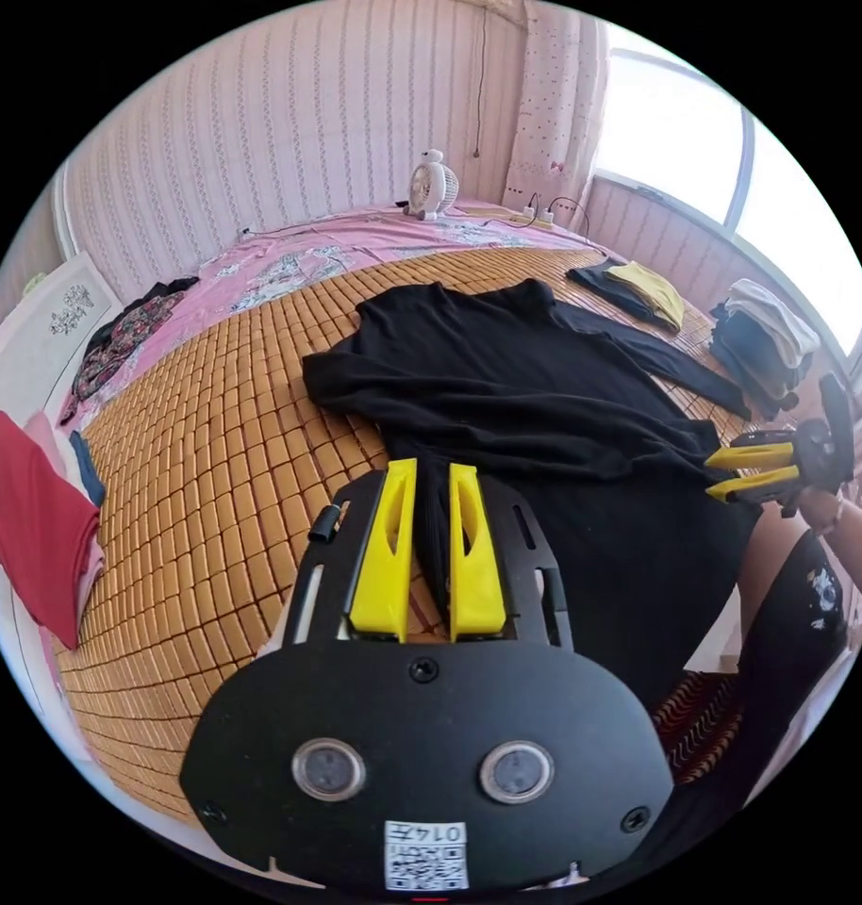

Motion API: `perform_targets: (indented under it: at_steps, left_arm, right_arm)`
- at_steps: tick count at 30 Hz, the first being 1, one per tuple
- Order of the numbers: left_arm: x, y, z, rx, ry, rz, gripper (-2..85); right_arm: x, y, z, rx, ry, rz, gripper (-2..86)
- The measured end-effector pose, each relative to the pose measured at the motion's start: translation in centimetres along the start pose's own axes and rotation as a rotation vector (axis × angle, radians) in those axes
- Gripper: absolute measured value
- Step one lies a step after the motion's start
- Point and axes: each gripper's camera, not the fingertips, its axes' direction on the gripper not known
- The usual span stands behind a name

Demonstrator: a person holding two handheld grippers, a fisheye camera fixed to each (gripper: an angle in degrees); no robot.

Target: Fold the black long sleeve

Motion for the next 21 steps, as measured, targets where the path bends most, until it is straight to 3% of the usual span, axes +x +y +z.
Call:
perform_targets:
  at_steps: [2,5,12,15,21]
  left_arm:
    - [0.5,-2.5,2.1,-0.056,-0.013,0.016,6.7]
    - [1.2,-4.3,4.6,-0.185,-0.042,0.047,5.4]
    - [1.2,-4.5,1.5,-0.122,-0.079,0.074,-0.8]
    - [-0.2,-3.4,0.5,-0.113,-0.041,-0.008,-0.9]
    - [-1.9,-2.1,-0.3,-0.076,0.009,-0.095,-1.0]
  right_arm:
    - [1.1,0.2,1.8,-0.069,0.024,0.023,1.2]
    - [2.2,0.9,0.6,-0.018,-0.027,0.044,-0.1]
    - [1.7,2.8,-1.7,-0.015,-0.239,0.073,1.6]
    - [0.9,2.7,0.7,-0.147,-0.255,-0.012,7.1]
    - [4.0,-3.6,-1.1,-0.067,-0.253,-0.118,8.4]
